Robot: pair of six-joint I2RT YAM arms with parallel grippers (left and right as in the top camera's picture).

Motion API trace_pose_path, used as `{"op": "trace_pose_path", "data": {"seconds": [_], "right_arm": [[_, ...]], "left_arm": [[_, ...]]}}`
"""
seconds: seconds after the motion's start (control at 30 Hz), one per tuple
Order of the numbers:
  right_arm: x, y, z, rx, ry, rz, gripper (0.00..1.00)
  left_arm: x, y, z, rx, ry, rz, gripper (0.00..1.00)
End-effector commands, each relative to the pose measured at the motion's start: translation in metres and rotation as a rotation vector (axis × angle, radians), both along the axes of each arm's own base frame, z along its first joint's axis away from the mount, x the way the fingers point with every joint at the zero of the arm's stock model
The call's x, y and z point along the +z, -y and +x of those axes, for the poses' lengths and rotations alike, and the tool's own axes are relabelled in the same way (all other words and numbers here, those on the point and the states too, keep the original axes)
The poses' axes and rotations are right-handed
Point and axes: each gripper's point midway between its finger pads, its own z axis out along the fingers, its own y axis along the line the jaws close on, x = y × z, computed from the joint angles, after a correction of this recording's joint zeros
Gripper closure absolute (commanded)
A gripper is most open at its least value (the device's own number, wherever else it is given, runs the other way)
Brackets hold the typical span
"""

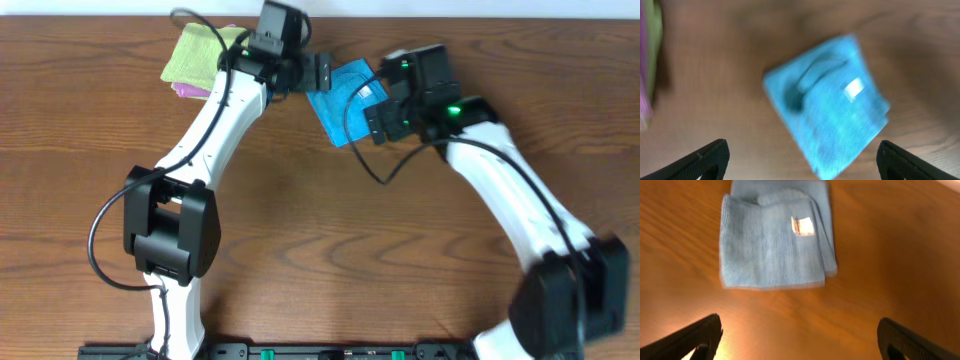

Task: Fold the cloth

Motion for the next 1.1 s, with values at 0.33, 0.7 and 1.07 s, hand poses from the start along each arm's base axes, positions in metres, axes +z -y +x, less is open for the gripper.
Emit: {"op": "trace_pose_path", "data": {"seconds": [0.33,0.7,1.07], "right_arm": [[0.089,0.167,-0.065,-0.708,0.053,0.149,0.01],[0.077,0.195,-0.113,-0.767,-0.083,0.074,0.01],[0.076,0.195,-0.114,-0.742,-0.088,0.056,0.01]], "left_arm": [[-0.049,0.047,0.016,-0.369,0.160,0.168,0.05],[-0.123,0.082,-0.001,-0.488,0.138,0.372,0.05],[-0.181,0.046,-0.010,-0.412,0.013,0.589,0.05]]}}
